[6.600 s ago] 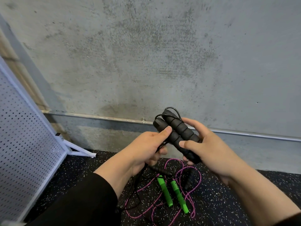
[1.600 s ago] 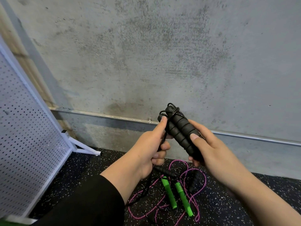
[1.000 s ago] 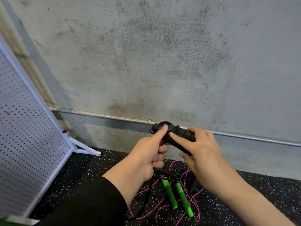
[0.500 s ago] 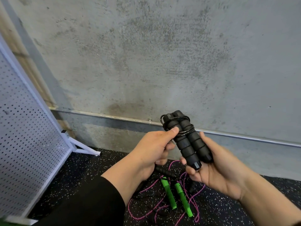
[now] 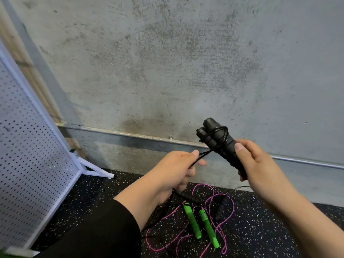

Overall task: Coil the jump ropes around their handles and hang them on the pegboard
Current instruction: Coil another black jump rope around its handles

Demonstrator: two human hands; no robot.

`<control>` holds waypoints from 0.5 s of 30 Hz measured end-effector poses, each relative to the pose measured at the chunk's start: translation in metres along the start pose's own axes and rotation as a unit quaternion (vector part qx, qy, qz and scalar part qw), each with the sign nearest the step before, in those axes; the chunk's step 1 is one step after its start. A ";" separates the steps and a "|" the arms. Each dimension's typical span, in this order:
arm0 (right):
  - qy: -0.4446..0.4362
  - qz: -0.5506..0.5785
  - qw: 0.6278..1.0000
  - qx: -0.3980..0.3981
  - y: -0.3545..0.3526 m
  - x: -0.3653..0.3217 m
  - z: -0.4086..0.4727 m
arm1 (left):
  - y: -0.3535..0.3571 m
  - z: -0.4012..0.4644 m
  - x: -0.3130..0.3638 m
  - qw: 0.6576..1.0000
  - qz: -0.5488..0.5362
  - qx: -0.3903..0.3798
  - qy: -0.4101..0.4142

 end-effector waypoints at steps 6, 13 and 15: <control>-0.019 -0.132 0.991 -0.004 0.016 0.003 0.001 | 0.007 0.003 -0.001 0.992 -0.115 0.000 -0.045; -0.070 -0.251 0.965 0.003 0.032 0.004 -0.008 | 0.003 -0.001 -0.003 0.994 -0.095 0.041 -0.042; -0.092 -0.249 0.964 0.020 0.032 0.000 -0.011 | 0.002 0.000 -0.004 0.994 -0.087 0.063 -0.029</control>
Point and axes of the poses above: each hand's wrist, its own z-axis towards the middle knuckle, its own y-axis out of the palm, x = y × z, the point moved 4 cm from there along z, towards the middle knuckle, and after that the axes turned 3 degrees about z, right-handed, at the moved point
